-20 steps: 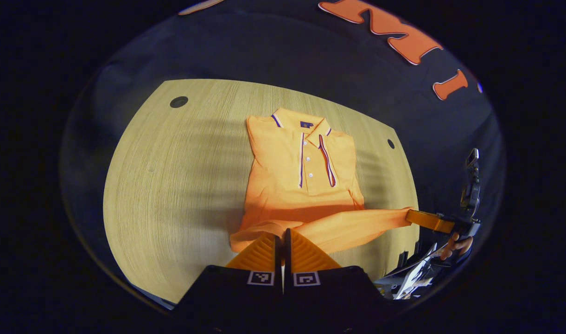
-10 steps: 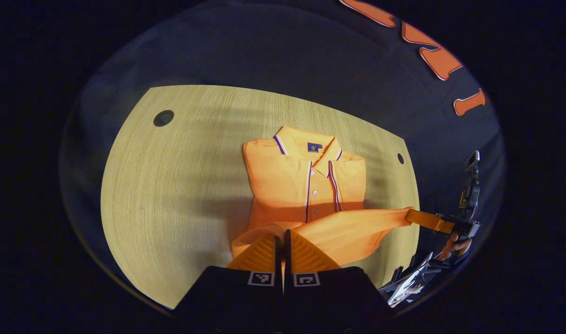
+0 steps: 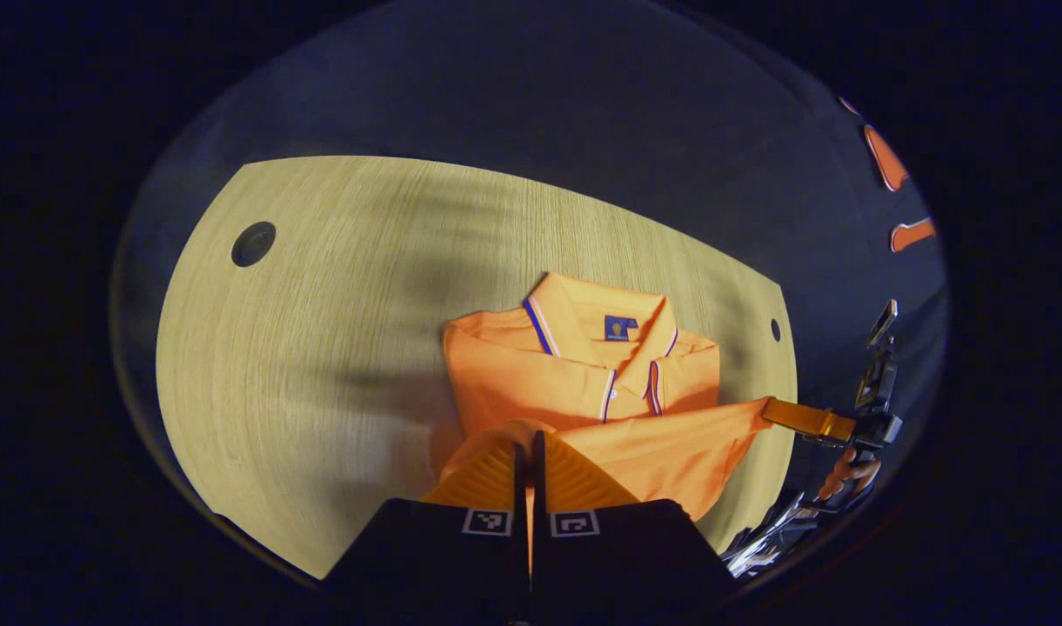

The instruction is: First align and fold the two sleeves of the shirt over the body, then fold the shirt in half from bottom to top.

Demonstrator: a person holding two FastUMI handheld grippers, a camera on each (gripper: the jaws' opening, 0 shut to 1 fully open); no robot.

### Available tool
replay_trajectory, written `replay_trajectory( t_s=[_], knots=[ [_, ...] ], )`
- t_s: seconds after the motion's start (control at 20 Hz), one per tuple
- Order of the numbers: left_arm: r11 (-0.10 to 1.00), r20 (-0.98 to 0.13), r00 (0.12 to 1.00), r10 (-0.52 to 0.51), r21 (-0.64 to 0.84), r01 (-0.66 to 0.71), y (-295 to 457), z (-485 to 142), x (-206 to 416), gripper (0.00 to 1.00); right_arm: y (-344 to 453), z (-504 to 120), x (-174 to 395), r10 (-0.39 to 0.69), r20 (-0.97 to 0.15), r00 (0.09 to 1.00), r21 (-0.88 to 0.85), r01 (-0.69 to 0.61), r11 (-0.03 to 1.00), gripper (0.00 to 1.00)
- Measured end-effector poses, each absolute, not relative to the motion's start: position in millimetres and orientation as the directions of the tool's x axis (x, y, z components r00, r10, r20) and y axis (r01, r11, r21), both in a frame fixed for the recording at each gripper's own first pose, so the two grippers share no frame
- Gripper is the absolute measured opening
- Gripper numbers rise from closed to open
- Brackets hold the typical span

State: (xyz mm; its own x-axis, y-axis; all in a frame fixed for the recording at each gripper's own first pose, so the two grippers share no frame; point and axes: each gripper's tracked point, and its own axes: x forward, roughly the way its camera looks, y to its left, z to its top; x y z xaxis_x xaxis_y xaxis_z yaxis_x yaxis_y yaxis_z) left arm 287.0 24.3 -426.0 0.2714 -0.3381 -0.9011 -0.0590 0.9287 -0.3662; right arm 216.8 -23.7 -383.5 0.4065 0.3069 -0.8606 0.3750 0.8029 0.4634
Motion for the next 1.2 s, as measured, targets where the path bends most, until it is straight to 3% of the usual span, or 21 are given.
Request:
replay_trajectory(
  t_s=[0.1,0.2,0.25,0.45,0.5,0.55,0.6,0.7,0.85,1.2],
  knots=[
    [0.926,-0.874,0.370,-0.314,-0.368,-0.082,31.8,-420.3,307.8,0.04,-29.0,-378.7,234.5,0.305,-0.838,0.453,0.504,0.427,0.751,0.12],
    [0.919,-0.829,0.461,-0.317,-0.389,-0.068,30.5,-406.8,323.4,0.05,-32.9,-373.2,251.6,0.292,-0.804,0.517,0.542,0.438,0.717,0.21],
    [0.923,-0.814,0.492,-0.310,-0.382,-0.052,30.9,-399.0,328.3,0.09,-39.0,-371.8,255.4,0.278,-0.797,0.537,0.546,0.442,0.712,0.33],
    [0.950,-0.749,0.622,-0.229,-0.310,-0.024,42.3,-360.9,346.2,0.81,-60.8,-356.5,252.3,0.211,-0.782,0.587,0.511,0.408,0.756,0.36],
    [0.956,-0.748,0.629,-0.211,-0.291,-0.025,44.4,-355.2,343.8,0.85,-65.9,-347.2,250.1,0.185,-0.770,0.611,0.488,0.377,0.787,0.42],
    [0.957,-0.737,0.644,-0.204,-0.287,-0.026,44.7,-343.5,341.9,0.82,-71.1,-335.9,249.4,0.155,-0.751,0.641,0.463,0.345,0.816,0.48],
    [0.957,-0.720,0.664,-0.199,-0.290,-0.028,44.1,-331.0,340.8,0.90,-75.8,-326.0,248.1,0.121,-0.731,0.672,0.430,0.315,0.846,0.63],
    [0.961,-0.683,0.707,-0.183,-0.277,-0.020,46.9,-308.5,336.1,0.94,-80.3,-301.4,244.1,0.072,-0.682,0.728,0.373,0.261,0.890,0.80],
    [0.979,-0.621,0.770,-0.148,-0.203,0.024,34.3,-271.5,317.7,0.97,-86.6,-259.1,231.0,-0.003,-0.606,0.795,0.279,0.216,0.936,0.97],
    [0.989,-0.445,0.888,-0.117,-0.134,0.063,8.8,-186.9,252.1,0.98,-79.6,-159.7,194.6,-0.015,-0.405,0.914,0.232,0.118,0.965,0.98]
  ],
)
